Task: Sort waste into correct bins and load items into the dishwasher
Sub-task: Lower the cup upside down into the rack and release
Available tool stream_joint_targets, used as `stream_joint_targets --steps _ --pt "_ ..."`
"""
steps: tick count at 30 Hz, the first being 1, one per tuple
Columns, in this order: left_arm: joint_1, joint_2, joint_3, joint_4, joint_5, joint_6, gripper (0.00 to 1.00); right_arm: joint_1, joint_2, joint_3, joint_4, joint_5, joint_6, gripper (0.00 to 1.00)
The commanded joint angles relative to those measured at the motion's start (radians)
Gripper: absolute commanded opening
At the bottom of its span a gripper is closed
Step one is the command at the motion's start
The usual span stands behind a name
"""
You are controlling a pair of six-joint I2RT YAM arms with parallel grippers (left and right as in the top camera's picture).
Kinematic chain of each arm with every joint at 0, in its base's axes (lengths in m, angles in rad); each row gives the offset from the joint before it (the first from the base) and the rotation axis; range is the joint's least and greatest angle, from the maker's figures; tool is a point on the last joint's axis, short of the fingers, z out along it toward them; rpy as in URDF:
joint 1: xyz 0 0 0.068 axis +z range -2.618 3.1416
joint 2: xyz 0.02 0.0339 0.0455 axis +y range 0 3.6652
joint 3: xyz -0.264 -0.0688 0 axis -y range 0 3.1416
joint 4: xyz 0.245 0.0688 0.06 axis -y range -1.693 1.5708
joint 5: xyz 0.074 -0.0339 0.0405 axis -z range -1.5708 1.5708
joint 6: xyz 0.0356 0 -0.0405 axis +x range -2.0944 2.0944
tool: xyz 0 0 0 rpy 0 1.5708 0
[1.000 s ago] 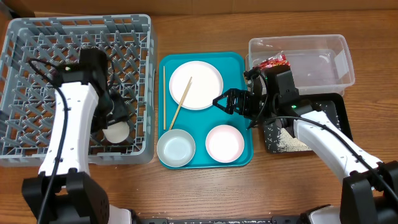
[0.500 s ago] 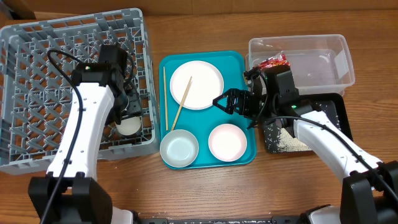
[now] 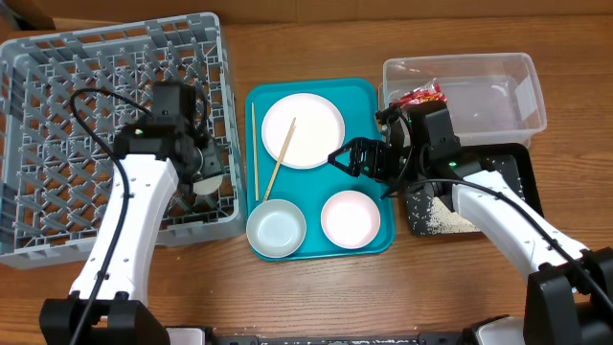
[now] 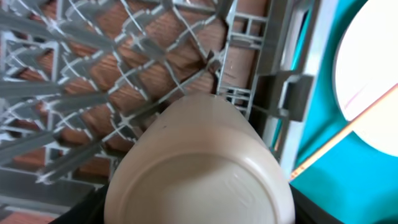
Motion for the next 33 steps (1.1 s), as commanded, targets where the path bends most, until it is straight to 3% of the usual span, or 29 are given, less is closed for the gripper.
stream_joint_targets --steps 1,4,5,7,15,20,25,33 --pt "-0.004 -0.007 -0.043 0.031 0.021 -0.018 0.43 0.000 -0.001 -0.001 0.005 -0.005 -0.010 1.00" --pt "-0.005 -0.006 -0.045 0.026 0.023 -0.018 0.86 0.000 -0.001 -0.001 0.005 -0.005 -0.010 1.00" --pt "-0.005 -0.006 -0.045 0.019 0.026 -0.018 0.95 0.000 -0.001 -0.001 0.005 -0.005 -0.010 1.00" --pt "-0.005 -0.007 -0.042 0.000 0.027 -0.018 1.00 0.000 -0.001 -0.001 0.005 -0.005 -0.010 1.00" --pt "-0.005 -0.097 0.086 -0.212 0.015 -0.028 1.00 0.000 -0.001 -0.001 0.005 -0.005 -0.010 1.00" --pt "-0.005 -0.315 0.075 -0.332 -0.018 -0.084 0.97 0.000 -0.001 -0.001 0.005 -0.004 -0.010 1.00" --pt "-0.007 -0.443 -0.065 -0.208 -0.005 -0.111 0.89 0.000 -0.001 -0.001 0.006 0.014 -0.010 1.00" --pt "-0.007 -0.351 -0.293 0.077 0.065 -0.085 0.89 0.000 -0.001 -0.001 0.006 0.015 -0.042 1.00"
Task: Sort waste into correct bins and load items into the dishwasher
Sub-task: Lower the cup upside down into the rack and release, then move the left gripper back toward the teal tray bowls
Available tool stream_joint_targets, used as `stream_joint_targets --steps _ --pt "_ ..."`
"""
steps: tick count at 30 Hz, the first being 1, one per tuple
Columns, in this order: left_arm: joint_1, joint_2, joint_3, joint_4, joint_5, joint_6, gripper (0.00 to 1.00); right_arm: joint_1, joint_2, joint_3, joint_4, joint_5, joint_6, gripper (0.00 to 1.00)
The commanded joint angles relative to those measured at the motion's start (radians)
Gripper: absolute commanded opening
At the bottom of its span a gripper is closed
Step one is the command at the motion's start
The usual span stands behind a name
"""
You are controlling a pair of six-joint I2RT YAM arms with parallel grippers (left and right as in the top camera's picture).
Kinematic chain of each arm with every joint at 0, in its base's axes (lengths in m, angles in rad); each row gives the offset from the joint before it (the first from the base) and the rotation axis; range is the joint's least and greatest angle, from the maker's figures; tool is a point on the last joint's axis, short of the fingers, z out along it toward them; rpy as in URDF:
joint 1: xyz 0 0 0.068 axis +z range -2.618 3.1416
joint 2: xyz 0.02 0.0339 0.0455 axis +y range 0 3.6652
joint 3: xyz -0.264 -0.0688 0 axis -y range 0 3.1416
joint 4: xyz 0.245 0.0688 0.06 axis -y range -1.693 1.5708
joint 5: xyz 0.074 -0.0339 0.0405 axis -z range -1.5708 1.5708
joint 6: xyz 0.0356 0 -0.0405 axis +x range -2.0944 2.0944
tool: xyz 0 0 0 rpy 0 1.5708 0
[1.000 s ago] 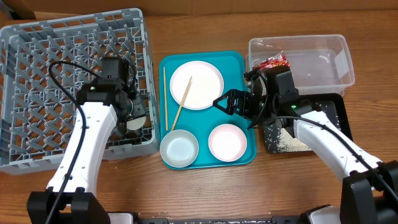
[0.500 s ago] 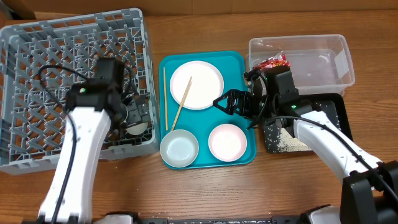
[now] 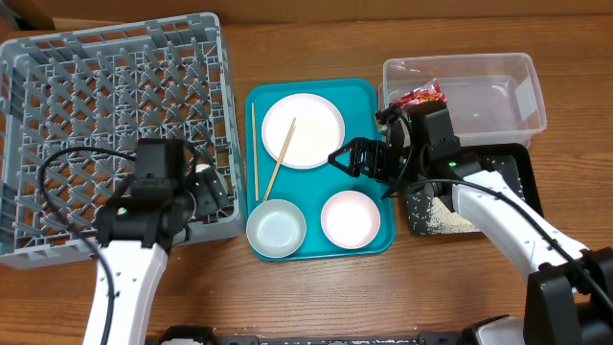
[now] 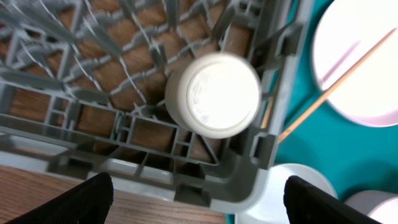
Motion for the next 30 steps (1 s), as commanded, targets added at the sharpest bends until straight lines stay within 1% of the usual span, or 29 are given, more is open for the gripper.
stream_joint_targets --steps 1,5,10,16,21,30 --pt "-0.006 0.066 -0.064 0.087 0.037 0.015 0.89 0.000 -0.001 -0.001 0.006 0.018 -0.032 1.00" --pt "-0.006 0.134 -0.071 0.094 0.031 0.016 0.89 0.000 -0.001 -0.001 0.006 0.018 -0.033 1.00" --pt "-0.006 0.164 -0.108 0.093 0.030 0.019 0.89 0.000 -0.001 -0.001 0.006 0.028 -0.033 1.00" --pt "-0.006 0.167 -0.114 0.023 0.034 0.019 0.90 0.000 -0.001 -0.001 0.010 0.029 -0.033 1.00" --pt "-0.006 0.167 -0.114 -0.005 0.034 0.019 0.89 0.000 -0.001 -0.001 0.009 0.028 -0.033 1.00" --pt "-0.006 0.166 -0.113 0.014 0.039 0.019 0.89 0.000 -0.001 -0.001 0.010 0.028 -0.033 1.00"
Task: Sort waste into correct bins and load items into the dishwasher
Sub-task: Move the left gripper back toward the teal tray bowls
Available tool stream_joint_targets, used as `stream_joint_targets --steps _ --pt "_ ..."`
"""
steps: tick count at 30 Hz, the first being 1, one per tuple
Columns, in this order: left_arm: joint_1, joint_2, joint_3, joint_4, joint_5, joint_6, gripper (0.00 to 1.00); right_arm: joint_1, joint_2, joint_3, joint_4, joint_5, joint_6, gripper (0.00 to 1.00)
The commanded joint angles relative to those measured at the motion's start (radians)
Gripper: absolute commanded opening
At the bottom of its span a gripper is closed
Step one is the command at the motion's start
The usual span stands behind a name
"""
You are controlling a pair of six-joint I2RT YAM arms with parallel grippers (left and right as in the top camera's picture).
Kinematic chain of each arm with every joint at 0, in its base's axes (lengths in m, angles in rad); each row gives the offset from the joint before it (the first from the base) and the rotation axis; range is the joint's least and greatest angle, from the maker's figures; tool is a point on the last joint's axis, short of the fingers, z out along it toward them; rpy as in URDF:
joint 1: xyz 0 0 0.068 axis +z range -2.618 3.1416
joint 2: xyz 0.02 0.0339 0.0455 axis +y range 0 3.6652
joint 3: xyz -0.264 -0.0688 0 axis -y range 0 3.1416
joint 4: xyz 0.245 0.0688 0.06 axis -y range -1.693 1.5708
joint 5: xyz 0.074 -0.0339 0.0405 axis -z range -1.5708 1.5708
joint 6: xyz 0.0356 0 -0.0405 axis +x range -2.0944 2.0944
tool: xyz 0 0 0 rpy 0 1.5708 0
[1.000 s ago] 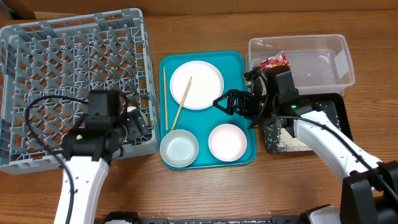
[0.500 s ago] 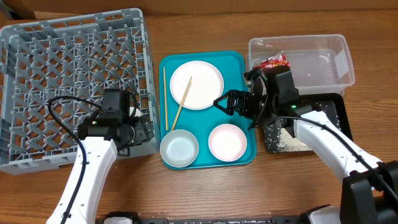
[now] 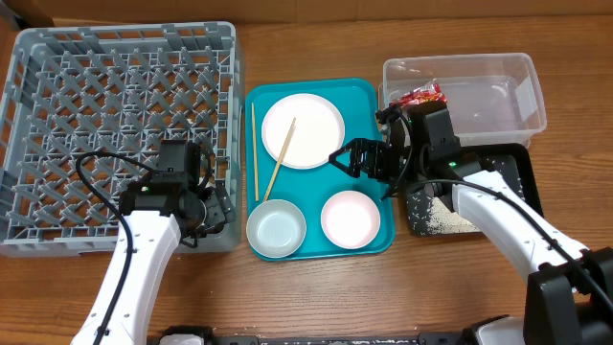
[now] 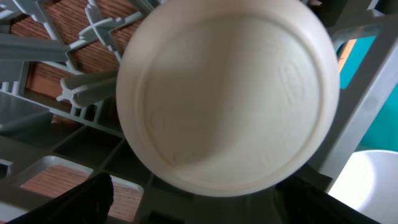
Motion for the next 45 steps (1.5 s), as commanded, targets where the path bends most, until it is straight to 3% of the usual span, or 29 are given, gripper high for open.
stream_joint_targets --steps 1,13,18,22,26,33,37,45 --pt "-0.006 0.002 -0.011 0.004 0.029 -0.006 0.89 0.000 -0.001 -0.001 0.009 0.005 -0.007 1.00" --pt "-0.006 -0.039 0.166 -0.174 0.063 0.009 0.89 0.000 -0.001 -0.001 0.023 0.005 -0.007 1.00" --pt "-0.007 -0.107 0.266 -0.226 0.154 0.103 0.88 -0.002 -0.012 0.011 0.027 0.001 -0.006 1.00" --pt "-0.034 -0.156 0.303 -0.228 0.315 0.208 0.88 -0.070 -0.140 0.060 -0.092 0.002 -0.026 1.00" --pt "-0.150 -0.144 0.303 -0.217 0.310 0.206 0.88 -0.178 -0.290 0.077 -0.242 0.057 -0.061 1.00" --pt "-0.404 -0.005 0.303 -0.110 0.210 0.077 0.93 -0.346 -0.494 0.076 -0.470 0.202 -0.087 1.00" --pt "-0.533 0.222 0.335 0.063 0.214 -0.001 0.91 -0.391 -0.512 0.076 -0.555 0.204 -0.087 1.00" --pt "-0.629 0.556 0.620 -0.008 0.193 -0.003 0.90 -0.391 -0.512 0.076 -0.572 0.204 -0.087 1.00"
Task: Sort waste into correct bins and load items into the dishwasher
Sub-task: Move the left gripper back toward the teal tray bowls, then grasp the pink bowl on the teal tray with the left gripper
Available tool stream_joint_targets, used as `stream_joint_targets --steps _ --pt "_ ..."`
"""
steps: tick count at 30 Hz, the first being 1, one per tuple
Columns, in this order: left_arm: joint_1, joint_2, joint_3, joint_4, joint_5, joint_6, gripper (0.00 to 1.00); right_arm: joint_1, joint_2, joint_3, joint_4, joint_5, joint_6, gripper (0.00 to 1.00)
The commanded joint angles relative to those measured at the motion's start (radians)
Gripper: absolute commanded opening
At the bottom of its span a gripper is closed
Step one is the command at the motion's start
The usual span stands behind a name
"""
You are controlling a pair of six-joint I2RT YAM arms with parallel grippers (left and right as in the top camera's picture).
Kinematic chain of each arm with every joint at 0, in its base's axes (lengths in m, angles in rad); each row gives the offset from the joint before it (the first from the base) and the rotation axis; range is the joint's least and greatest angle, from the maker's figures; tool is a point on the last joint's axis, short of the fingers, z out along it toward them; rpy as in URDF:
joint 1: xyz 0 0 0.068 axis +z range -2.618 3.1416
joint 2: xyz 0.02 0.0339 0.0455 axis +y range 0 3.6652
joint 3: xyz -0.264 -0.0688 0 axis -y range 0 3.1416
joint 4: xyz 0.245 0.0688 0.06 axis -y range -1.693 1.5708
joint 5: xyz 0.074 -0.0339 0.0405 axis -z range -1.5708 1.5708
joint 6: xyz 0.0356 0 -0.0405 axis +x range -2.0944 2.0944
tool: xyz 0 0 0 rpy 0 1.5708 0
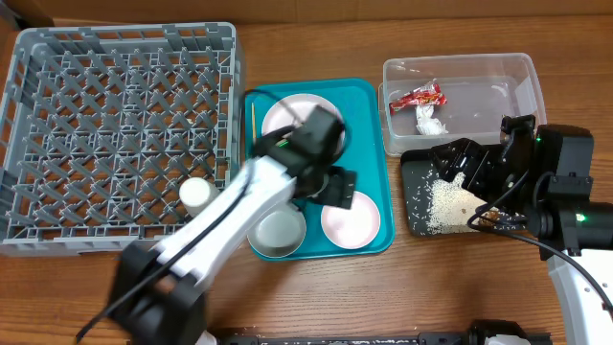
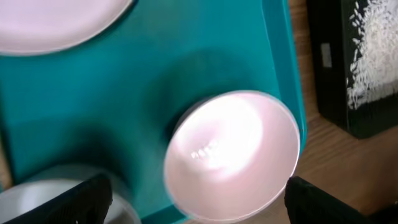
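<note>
A cream cup (image 1: 194,195) stands bottom-up in the grey dish rack (image 1: 57,57), near its front right corner. My left gripper (image 1: 335,187) is open over the teal tray (image 1: 369,91), just above the pink bowl (image 2: 233,155), with nothing between its fingers (image 2: 87,199). The same bowl (image 1: 351,220) sits at the tray's front right in the overhead view. A pale blue bowl (image 1: 278,232), a white plate (image 1: 287,113) and a chopstick (image 1: 254,120) also lie on the tray, partly under the arm. My right gripper (image 1: 458,158) hangs over the black bin (image 1: 417,216); its jaws are unclear.
The black bin holds spilled rice (image 1: 450,199). Behind it a clear bin (image 1: 522,91) holds a red wrapper (image 1: 419,96) and crumpled paper (image 1: 427,119). Bare wooden table runs along the front edge.
My left gripper has left the cup in the rack's front right corner and is now open over the pink bowl on the tray. The right arm has drawn back from the tray's edge to over the black bin.
My left gripper first held the cream cup low in the rack by its right wall. Then it hung open above the cup, which stood bottom-up in the rack. Then it was close over the cup and the rack sat straighter. Now it is above the pink bowl.
</note>
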Motion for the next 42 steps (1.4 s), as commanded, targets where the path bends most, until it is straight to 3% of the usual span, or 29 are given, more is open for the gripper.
stream_joint_targets --steps 1,8,16,18,24,29,32,37,42 --pt "-0.039 0.139 0.157 -0.043 -0.027 -0.025 0.89 -0.005 -0.008 0.019 -0.007 0.011 -0.008 1.00" --pt "-0.041 0.264 0.202 -0.082 -0.023 -0.009 0.73 -0.005 -0.008 0.019 -0.037 0.011 -0.058 1.00" --pt "-0.043 0.265 0.188 -0.089 -0.039 0.216 0.63 -0.005 -0.008 0.019 -0.036 0.011 -0.060 1.00" --pt "-0.040 0.266 0.171 -0.089 -0.097 0.219 0.57 -0.005 -0.008 0.019 -0.039 0.011 -0.060 1.00" --pt "-0.028 0.266 0.124 -0.051 -0.142 0.219 0.55 -0.005 -0.008 0.019 -0.040 0.011 -0.060 1.00" --pt "-0.028 0.270 0.101 -0.027 -0.135 0.223 0.45 -0.005 -0.008 0.019 -0.039 0.011 -0.061 1.00" --pt "-0.028 0.270 0.101 -0.024 -0.134 0.224 0.28 -0.005 -0.008 0.019 -0.040 0.011 -0.060 1.00" --pt "-0.029 0.290 0.101 -0.023 -0.134 0.228 0.31 -0.005 -0.008 0.019 -0.040 0.011 -0.061 1.00" --pt "-0.029 0.331 0.101 -0.021 -0.101 0.243 0.27 -0.005 -0.008 0.019 -0.045 0.011 -0.070 1.00"
